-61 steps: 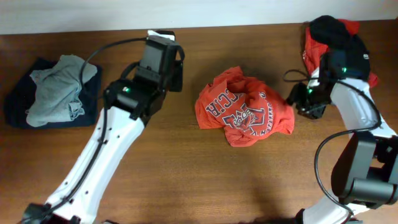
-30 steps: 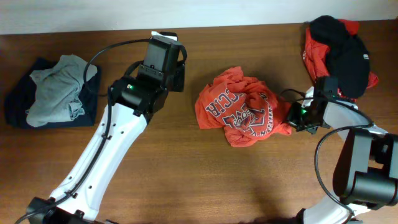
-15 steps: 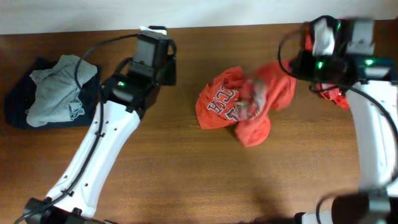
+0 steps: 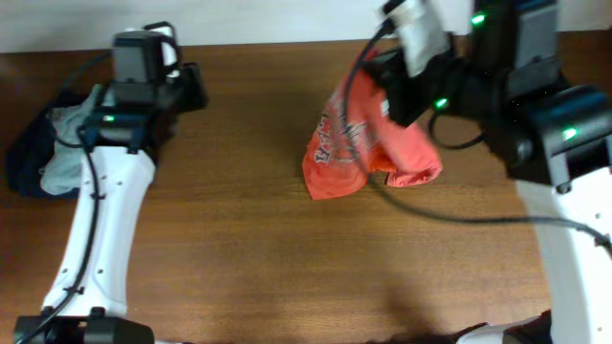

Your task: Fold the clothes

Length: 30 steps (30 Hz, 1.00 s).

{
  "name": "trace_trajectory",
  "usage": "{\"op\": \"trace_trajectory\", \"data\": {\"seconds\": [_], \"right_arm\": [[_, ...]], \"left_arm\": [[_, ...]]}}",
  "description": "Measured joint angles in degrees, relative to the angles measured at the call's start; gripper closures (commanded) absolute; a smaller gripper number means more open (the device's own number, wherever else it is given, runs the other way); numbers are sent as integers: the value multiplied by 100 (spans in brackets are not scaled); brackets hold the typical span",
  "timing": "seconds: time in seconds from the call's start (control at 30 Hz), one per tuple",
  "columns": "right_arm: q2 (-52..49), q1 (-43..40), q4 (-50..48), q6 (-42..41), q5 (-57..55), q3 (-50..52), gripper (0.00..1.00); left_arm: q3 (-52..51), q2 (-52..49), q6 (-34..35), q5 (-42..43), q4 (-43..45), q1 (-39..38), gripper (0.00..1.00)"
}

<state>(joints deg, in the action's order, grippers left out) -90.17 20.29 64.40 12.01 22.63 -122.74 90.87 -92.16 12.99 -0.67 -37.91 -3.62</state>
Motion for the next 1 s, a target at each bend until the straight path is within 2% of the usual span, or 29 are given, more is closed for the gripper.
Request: {"op": "trace_trajectory", "data": {"seconds": [0.23, 0.47, 0.7, 1.0], "right_arm": [[-28, 1248, 509, 802, -85, -496, 96], [-2, 2190, 1436, 1381, -223, -2090, 96], [404, 3029, 2157, 1912, -236, -2905, 96], [634, 3136, 2529, 2295, -745, -2990, 96]], "left_arm": [[0, 0, -35, 693, -48, 546, 52], [0, 0, -127, 1060, -33, 564, 51], [0, 0, -144, 1572, 90, 562, 51], [0, 0, -446, 2153, 173, 562, 51]]}}
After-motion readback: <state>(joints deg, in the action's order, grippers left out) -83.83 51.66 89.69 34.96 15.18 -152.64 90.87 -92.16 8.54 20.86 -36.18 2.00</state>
